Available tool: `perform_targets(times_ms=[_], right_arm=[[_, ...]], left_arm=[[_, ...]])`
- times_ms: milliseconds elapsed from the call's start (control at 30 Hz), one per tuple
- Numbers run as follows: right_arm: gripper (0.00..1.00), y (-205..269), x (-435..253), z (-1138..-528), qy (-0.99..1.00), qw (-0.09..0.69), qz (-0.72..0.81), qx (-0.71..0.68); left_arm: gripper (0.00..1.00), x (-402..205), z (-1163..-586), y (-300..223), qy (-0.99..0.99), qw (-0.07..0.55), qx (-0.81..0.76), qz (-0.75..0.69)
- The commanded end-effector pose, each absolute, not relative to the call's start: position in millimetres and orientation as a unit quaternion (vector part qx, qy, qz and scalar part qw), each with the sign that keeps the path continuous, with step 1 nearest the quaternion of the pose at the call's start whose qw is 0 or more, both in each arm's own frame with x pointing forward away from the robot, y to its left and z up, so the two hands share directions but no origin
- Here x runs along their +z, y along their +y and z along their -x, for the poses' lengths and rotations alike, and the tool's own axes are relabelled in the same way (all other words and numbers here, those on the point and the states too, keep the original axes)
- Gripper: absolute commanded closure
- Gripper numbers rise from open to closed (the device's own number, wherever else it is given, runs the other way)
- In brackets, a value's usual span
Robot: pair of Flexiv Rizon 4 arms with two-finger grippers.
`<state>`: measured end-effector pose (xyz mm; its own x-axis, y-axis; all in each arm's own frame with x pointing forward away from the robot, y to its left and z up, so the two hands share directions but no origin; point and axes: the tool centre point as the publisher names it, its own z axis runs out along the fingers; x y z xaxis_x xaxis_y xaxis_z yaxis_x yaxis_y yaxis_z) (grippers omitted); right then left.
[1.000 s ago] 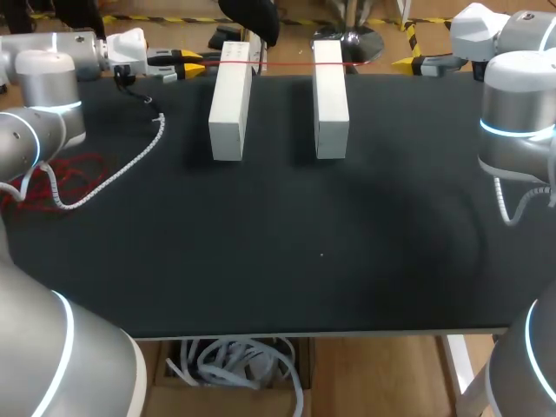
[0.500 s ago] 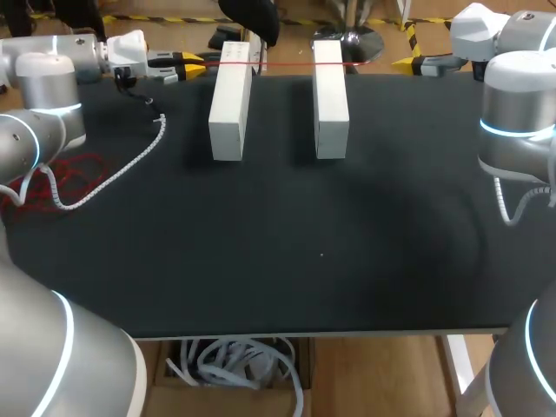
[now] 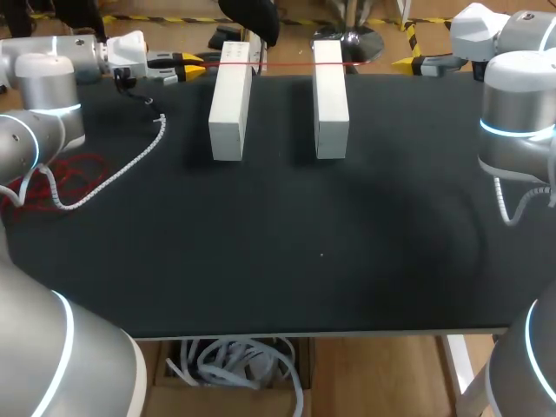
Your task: Grab the tape and strap the tape.
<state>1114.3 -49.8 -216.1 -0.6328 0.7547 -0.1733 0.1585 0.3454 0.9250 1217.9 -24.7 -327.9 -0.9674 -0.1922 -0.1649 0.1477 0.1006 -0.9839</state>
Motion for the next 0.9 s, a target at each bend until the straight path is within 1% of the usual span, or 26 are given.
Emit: perform_targets(times_ms=[33, 167, 233, 267, 300, 633, 800, 900], right_arm=[[0.0, -50, -216, -1114, 0.761, 0.306, -0.3, 0.488], [0.0, -50, -216, -1114, 0.761, 0.306, -0.3, 0.488], [0.0, -50, -216, -1114, 0.761, 0.306, -0.3, 0.488], [0.0, -50, -216, -1114, 0.761, 0.306, -0.3, 0.488], [0.0, -50, -216, -1114, 0.761, 0.306, -0.3, 0.488], [0.0, -50, -216, -1114, 0.761, 0.306, -0.3, 0.488], [0.0, -50, -216, -1114, 0.761, 0.306, -0.3, 0.488], [0.0, -50, -216, -1114, 0.761, 0.306, -0.3, 0.488]], left_arm=[[0.89, -333, -1225, -24, 0.733, -0.083, -0.652, -0.175], [0.89, -333, -1225, -23, 0.733, -0.083, -0.652, -0.175], [0.91, -333, -1224, -23, 0.733, -0.083, -0.652, -0.175], [0.94, -333, -1224, -23, 0.733, -0.083, -0.653, -0.175], [1.0, -334, -1223, -23, 0.732, -0.082, -0.653, -0.174], [1.0, -321, -1204, -28, 0.701, -0.077, -0.691, -0.158], [1.0, -298, -1187, -31, 0.679, -0.074, -0.715, -0.147], [1.0, -280, -1177, -31, 0.667, -0.06, -0.73, -0.133]])
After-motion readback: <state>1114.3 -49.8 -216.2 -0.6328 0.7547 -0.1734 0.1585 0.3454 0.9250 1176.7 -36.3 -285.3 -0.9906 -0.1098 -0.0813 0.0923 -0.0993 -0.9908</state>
